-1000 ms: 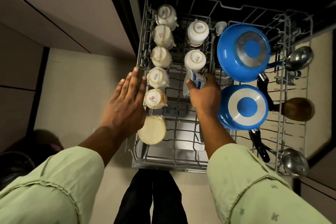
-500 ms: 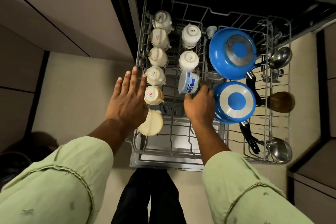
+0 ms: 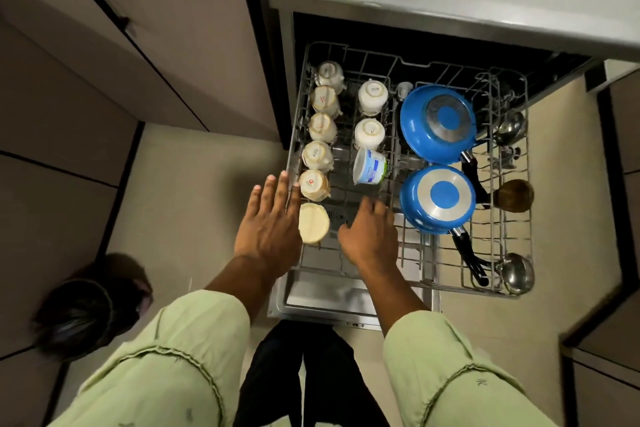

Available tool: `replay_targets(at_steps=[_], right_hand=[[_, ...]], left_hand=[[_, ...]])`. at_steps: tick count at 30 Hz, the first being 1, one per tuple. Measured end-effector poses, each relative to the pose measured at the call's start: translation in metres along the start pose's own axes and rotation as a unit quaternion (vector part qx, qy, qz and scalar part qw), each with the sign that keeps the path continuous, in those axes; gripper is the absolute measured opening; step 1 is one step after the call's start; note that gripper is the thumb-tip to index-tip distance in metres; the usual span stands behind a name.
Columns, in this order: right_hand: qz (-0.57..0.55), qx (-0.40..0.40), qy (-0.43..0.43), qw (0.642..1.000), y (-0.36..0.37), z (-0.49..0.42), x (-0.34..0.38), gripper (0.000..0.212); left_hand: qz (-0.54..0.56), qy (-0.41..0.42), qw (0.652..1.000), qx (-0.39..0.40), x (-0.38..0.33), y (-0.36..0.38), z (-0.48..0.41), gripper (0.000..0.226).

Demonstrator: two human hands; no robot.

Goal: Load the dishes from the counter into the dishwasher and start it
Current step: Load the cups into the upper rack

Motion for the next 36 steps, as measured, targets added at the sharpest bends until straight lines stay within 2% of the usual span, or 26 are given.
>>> replay_targets(at_steps=[5,13,17,22,29,36], right_hand=[[0.021,-0.003,-0.051,0.998,-0.023,0.038,0.029,0.065],[0.031,-0.042,-0.123,0.991,-0.037,0.094,0.101,0.065],[0.023,-0.09,-0.15,0.984,-0.052,0.12,0.155,0.062],[0.007,-0.145,-0.188,0.971,-0.075,0.145,0.242,0.07],[0.016,-0.199,-0.232,0.952,-0.105,0.154,0.323,0.073],[0.007,-0.216,-0.215,0.952,-0.126,0.127,0.361,0.074]], left_hand=[[0.012,-0.029,0.999,0.012,0.016,-0.038,0.036,0.082],[0.048,-0.057,0.996,-0.037,0.062,-0.075,0.085,0.077],[0.057,-0.06,0.992,-0.091,0.109,-0.095,0.108,0.078],[0.021,-0.065,0.985,-0.159,0.197,-0.123,0.139,0.075],[0.02,-0.06,0.976,-0.208,0.275,-0.155,0.148,0.073],[0.035,-0.045,0.974,-0.221,0.309,-0.189,0.113,0.072]])
Point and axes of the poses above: each hand's wrist, its own z-axis away from the middle knuckle, its own y-axis out of the palm, x = y × z, the point moved 3 cm from there along -z, towards the middle knuckle
